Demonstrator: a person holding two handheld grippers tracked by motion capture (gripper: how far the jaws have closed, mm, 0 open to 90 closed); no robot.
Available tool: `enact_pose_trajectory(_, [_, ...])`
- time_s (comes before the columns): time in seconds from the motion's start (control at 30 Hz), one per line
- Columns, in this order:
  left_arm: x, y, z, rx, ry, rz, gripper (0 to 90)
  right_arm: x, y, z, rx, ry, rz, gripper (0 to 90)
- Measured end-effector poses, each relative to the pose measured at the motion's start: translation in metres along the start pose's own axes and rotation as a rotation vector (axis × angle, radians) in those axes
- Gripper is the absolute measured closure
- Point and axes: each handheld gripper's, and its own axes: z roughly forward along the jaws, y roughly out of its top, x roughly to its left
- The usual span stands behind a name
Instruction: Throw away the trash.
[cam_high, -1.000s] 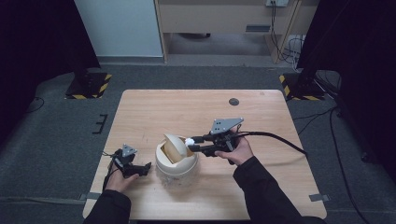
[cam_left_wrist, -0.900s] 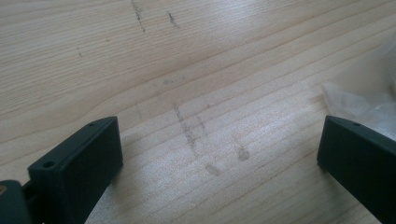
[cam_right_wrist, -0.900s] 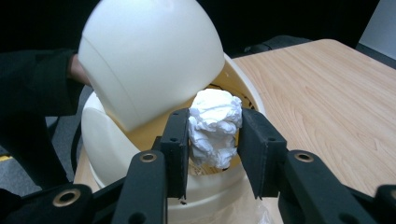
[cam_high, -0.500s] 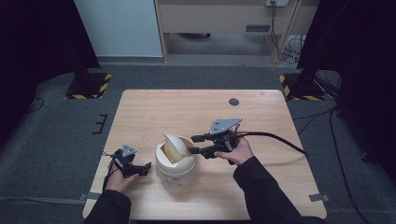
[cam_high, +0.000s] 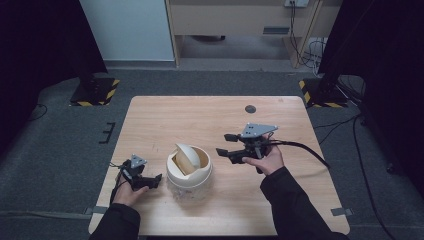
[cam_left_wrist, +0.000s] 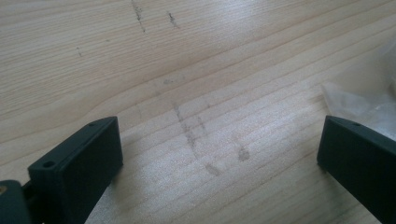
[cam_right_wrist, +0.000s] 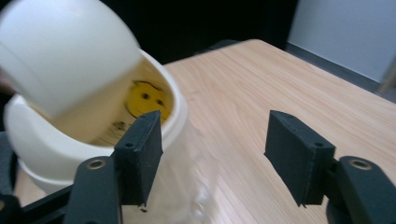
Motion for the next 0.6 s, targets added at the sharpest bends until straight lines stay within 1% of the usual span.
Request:
enact_pose_trajectory(0.03, [0.000, 0.000, 0.000, 0.000, 0.000, 0.000, 0.0, -0.002, -0.002, -0.002, 0.002, -0.014, 0.004, 34.3])
enact_pose_trajectory(0.07, [0.000, 0.000, 0.000, 0.000, 0.000, 0.000, 0.0, -0.005, -0.007, -0.006, 0.006, -0.039, 0.022, 32.2])
enact_pose_trajectory(0.13, [0.000, 0.000, 0.000, 0.000, 0.000, 0.000, 0.0, -0.008, -0.012, -0.011, 0.014, -0.064, 0.037, 30.6])
enact_pose_trajectory(0.23, [0.000, 0.000, 0.000, 0.000, 0.000, 0.000, 0.0, -0.014, -0.024, -0.020, 0.045, -0.103, 0.058, 29.2])
enact_pose_trajectory(0.4, [0.000, 0.000, 0.000, 0.000, 0.000, 0.000, 0.0, -0.024, -0.048, -0.033, 0.090, -0.154, 0.094, 26.0])
enact_pose_trajectory(0.53, [0.000, 0.000, 0.000, 0.000, 0.000, 0.000, 0.0, -0.031, -0.069, -0.043, 0.123, -0.196, 0.140, 24.7])
enact_pose_trajectory(0.6, [0.000, 0.000, 0.000, 0.000, 0.000, 0.000, 0.0, -0.036, -0.081, -0.048, 0.151, -0.229, 0.169, 24.4])
